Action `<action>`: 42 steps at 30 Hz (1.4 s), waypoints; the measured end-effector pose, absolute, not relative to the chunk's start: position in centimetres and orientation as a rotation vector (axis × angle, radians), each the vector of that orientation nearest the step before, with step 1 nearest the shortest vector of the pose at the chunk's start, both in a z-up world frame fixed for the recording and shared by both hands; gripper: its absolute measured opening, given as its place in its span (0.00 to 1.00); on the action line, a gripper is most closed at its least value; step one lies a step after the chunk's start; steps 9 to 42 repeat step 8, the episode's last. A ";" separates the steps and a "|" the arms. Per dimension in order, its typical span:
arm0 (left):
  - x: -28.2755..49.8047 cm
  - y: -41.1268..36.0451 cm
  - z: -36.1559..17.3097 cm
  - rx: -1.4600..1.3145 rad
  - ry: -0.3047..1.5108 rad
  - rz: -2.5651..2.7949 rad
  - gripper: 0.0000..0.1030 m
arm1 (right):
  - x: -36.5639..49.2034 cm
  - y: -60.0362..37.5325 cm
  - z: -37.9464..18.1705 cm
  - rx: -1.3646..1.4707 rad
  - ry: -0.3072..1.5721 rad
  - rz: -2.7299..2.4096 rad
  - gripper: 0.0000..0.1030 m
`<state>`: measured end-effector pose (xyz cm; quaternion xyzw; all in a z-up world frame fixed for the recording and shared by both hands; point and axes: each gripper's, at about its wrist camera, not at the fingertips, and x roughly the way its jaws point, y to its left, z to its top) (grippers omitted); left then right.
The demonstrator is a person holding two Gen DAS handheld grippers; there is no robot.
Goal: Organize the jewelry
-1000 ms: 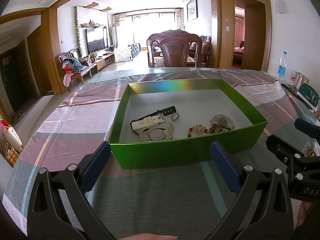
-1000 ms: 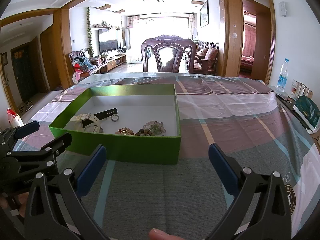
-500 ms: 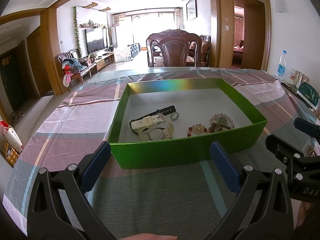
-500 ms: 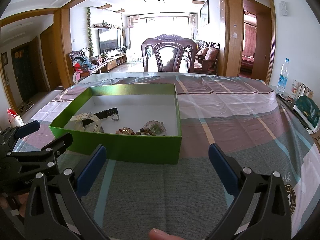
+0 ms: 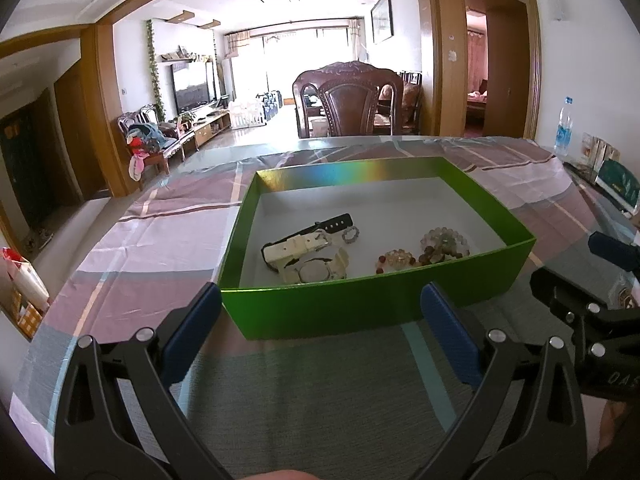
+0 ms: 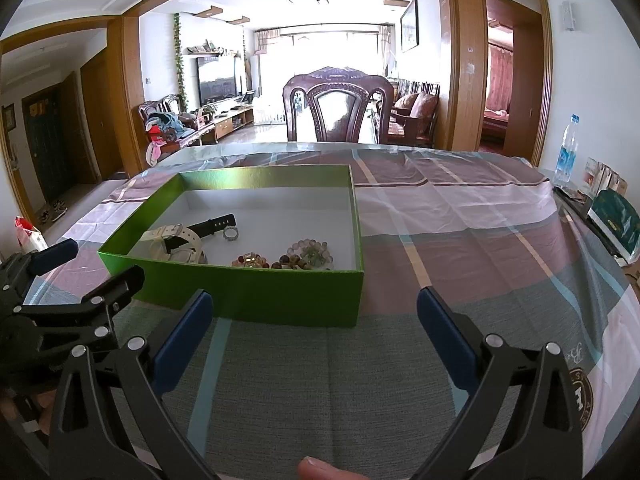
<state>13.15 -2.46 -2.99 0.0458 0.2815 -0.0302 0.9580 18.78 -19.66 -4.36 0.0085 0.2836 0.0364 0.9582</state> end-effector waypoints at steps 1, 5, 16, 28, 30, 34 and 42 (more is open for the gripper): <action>13.2 -2.4 -3.1 0.091 0.577 -0.065 0.96 | 18.8 -19.6 -4.5 0.017 0.580 0.074 0.97; 13.8 -1.6 -3.5 0.073 0.617 -0.040 0.96 | 19.6 -19.4 -5.6 0.028 0.680 0.108 0.97; 14.6 -0.2 -3.4 0.040 0.653 0.015 0.96 | 19.2 -19.0 -7.6 0.082 0.840 0.259 0.97; 14.6 -0.2 -3.4 0.040 0.653 0.015 0.96 | 19.2 -19.0 -7.6 0.082 0.840 0.259 0.97; 14.6 -0.2 -3.4 0.040 0.653 0.015 0.96 | 19.2 -19.0 -7.6 0.082 0.840 0.259 0.97; 14.6 -0.2 -3.4 0.040 0.653 0.015 0.96 | 19.2 -19.0 -7.6 0.082 0.840 0.259 0.97; 14.6 -0.2 -3.4 0.040 0.653 0.015 0.96 | 19.2 -19.0 -7.6 0.082 0.840 0.259 0.97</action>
